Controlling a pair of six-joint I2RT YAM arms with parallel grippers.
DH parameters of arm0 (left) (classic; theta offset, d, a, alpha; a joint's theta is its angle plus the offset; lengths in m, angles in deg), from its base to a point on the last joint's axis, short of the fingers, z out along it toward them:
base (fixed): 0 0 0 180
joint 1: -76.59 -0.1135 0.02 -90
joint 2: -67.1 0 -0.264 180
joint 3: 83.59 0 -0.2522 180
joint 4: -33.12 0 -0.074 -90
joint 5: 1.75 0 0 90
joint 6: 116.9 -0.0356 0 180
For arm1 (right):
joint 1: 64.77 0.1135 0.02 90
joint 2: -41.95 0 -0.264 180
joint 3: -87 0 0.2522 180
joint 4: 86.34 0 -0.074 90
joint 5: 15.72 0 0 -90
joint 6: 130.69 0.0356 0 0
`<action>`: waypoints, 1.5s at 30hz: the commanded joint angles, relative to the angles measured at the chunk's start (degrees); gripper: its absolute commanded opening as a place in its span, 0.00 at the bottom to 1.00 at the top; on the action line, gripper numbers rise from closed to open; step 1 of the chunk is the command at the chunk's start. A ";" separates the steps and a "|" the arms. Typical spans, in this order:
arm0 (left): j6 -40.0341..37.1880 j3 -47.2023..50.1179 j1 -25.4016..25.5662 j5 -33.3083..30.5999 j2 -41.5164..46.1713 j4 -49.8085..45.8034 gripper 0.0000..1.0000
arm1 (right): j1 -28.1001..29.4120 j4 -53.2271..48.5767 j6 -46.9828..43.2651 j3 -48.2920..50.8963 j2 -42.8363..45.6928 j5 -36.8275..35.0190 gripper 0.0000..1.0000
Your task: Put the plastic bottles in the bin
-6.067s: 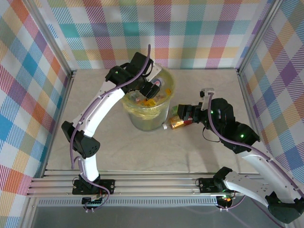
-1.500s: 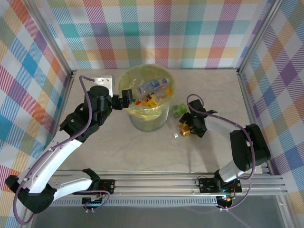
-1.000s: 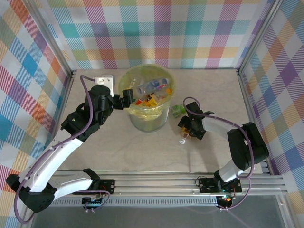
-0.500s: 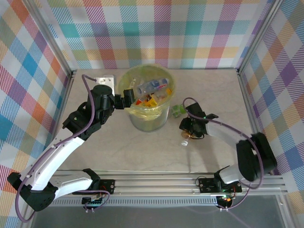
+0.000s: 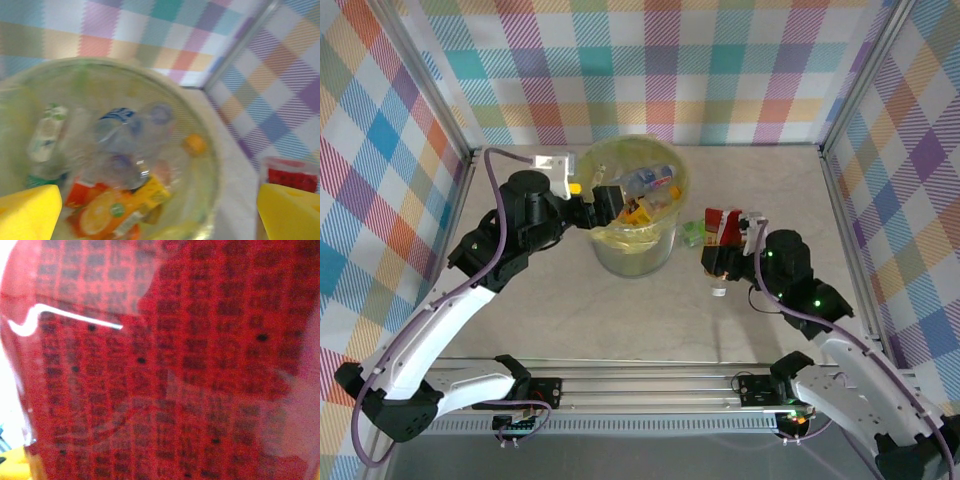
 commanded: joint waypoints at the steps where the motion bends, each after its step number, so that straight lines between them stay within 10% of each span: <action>1: 4.10 -3.23 0.10 13.41 -3.01 5.15 1.00 | 1.38 3.28 -5.51 -1.81 1.04 4.13 0.60; 7: 6.98 -5.25 2.85 22.71 -8.85 9.14 1.00 | 3.89 6.49 -6.15 -3.46 -0.38 5.00 0.60; 29: 1.02 -8.80 14.40 19.38 -18.35 8.27 0.99 | 9.75 12.19 -6.16 -8.24 -6.15 4.64 0.60; 40: 2.66 -8.09 14.36 15.49 -17.45 9.30 0.58 | 11.03 11.86 -6.77 -8.79 -7.30 3.69 0.64; 45: 1.00 -10.15 14.27 10.94 -16.21 5.04 0.42 | 11.03 10.49 -6.71 -9.33 -6.82 2.90 0.89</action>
